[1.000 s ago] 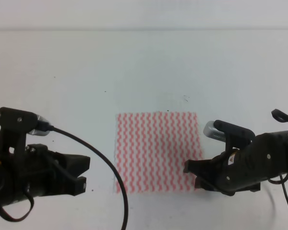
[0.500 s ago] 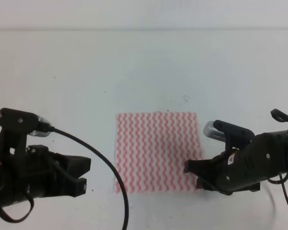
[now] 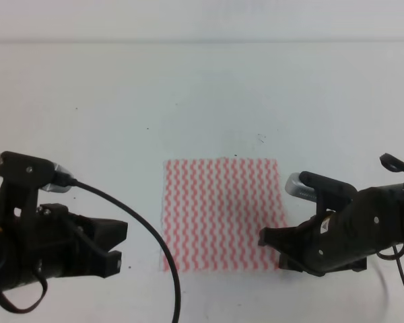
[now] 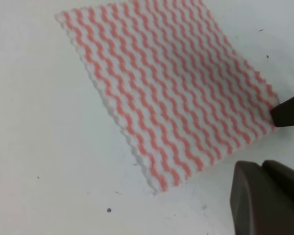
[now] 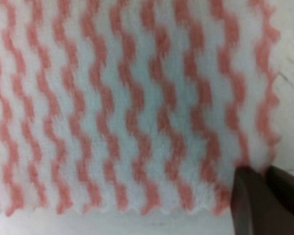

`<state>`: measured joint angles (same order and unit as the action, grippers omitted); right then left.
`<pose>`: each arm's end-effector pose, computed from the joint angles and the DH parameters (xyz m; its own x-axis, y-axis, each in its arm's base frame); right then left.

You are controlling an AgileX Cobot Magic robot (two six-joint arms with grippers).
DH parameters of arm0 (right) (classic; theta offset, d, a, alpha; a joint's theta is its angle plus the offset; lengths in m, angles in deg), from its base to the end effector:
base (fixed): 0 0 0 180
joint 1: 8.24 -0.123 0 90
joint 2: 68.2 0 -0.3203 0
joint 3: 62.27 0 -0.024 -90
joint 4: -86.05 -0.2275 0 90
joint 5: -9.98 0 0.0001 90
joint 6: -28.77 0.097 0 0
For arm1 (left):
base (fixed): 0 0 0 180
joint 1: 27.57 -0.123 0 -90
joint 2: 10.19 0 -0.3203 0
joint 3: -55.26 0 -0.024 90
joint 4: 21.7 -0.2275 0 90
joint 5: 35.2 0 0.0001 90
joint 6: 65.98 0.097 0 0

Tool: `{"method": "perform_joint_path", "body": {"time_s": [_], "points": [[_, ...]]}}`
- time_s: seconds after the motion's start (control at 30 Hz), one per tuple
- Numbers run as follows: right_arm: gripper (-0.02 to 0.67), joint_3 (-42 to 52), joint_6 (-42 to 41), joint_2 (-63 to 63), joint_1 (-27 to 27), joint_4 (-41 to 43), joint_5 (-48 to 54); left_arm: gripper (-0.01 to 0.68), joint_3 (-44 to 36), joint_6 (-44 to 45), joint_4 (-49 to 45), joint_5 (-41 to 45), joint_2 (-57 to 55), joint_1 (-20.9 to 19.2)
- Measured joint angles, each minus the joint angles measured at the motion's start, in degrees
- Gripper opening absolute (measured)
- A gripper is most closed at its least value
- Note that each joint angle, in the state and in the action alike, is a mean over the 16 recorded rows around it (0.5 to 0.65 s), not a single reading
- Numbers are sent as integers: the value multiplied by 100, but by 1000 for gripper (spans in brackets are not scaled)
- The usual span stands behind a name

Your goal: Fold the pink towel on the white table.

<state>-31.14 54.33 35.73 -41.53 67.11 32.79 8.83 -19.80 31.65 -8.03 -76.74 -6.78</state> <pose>0.2379 0.1709 0.2013 -0.9612 0.1800 -0.2091 0.0971 0.9301 0.3542 0.1373 -0.0902 0.2921 -0.6402 0.1751 -0.7480 0.5502 0.7841 -0.2873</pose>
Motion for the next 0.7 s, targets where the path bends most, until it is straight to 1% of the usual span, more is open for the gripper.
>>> {"method": "perform_joint_path", "body": {"time_s": [0.17,0.37,0.7], "points": [[-10,9,-6,-112,0,23,60,-3,-3,321,4,27,8,1],[-14,24,-13,-307,0,44,-6,-3,-2,925,2,81,8,1],[-16,37,-14,-522,0,53,-487,-3,-2,1922,17,160,8,1]]}}
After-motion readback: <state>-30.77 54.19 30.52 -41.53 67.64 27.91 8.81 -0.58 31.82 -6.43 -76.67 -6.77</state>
